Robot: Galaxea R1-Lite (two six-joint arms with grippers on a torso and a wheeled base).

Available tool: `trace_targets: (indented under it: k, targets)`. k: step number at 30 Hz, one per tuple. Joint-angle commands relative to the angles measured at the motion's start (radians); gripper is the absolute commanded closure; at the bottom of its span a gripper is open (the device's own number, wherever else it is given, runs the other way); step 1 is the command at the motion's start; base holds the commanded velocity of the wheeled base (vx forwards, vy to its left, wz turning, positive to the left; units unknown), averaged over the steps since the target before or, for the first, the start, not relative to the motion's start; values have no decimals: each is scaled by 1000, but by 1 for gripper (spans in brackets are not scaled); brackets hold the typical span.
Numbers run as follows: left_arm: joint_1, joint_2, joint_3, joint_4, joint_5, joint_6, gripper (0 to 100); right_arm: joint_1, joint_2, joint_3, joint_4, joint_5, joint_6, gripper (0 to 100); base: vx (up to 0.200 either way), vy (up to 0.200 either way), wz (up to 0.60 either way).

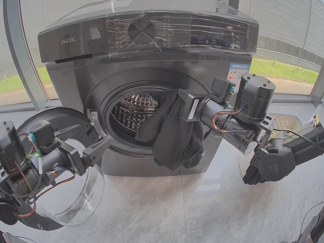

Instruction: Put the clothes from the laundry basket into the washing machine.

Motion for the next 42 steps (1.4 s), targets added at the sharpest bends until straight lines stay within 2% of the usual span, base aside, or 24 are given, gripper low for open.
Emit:
trace_targets:
  k: [1,3,4,6,10,13,16,17,24,27,29,32,37,42]
  targets:
    - [-41,285,18,-149,23,-15,0,5,70,-50,1,-7,10,100,0,0,0]
    - [-44,323,19,-199,23,-15,0,5,78,-51,0,-9,11,100,0,0,0]
    - [-53,372,30,-270,21,-16,0,5,83,-53,-13,-9,11,100,0,0,0]
    - [-70,420,48,-333,18,-15,0,6,92,-59,-20,-10,13,100,0,0,0]
    - [-81,503,65,-419,6,-21,0,12,107,-71,-23,-15,13,100,0,0,0]
    - [-84,543,67,-452,-19,-53,0,23,112,-85,-23,-36,13,100,0,0,0]
    - [-98,558,70,-456,-34,-78,0,26,123,-101,-25,-38,15,100,0,0,0]
    - [-107,573,70,-457,-40,-95,0,29,124,-107,-33,-39,15,100,0,0,0]
    - [-130,641,61,-483,-45,-127,0,37,138,-111,-39,-42,15,100,0,0,0]
    - [-150,727,47,-574,-54,-154,0,37,144,-111,-52,-42,13,100,0,0,0]
    - [-150,782,28,-641,-50,-161,0,40,149,-110,-56,-42,13,100,0,0,0]
    - [-144,827,-1,-653,-48,-173,0,48,150,-105,-65,-42,13,100,0,0,0]
    - [-145,845,-41,-652,-46,-240,0,49,150,-105,-66,-44,13,100,0,0,0]
    - [-144,851,-85,-652,-46,-257,0,55,150,-104,-68,-44,13,100,0,0,0]
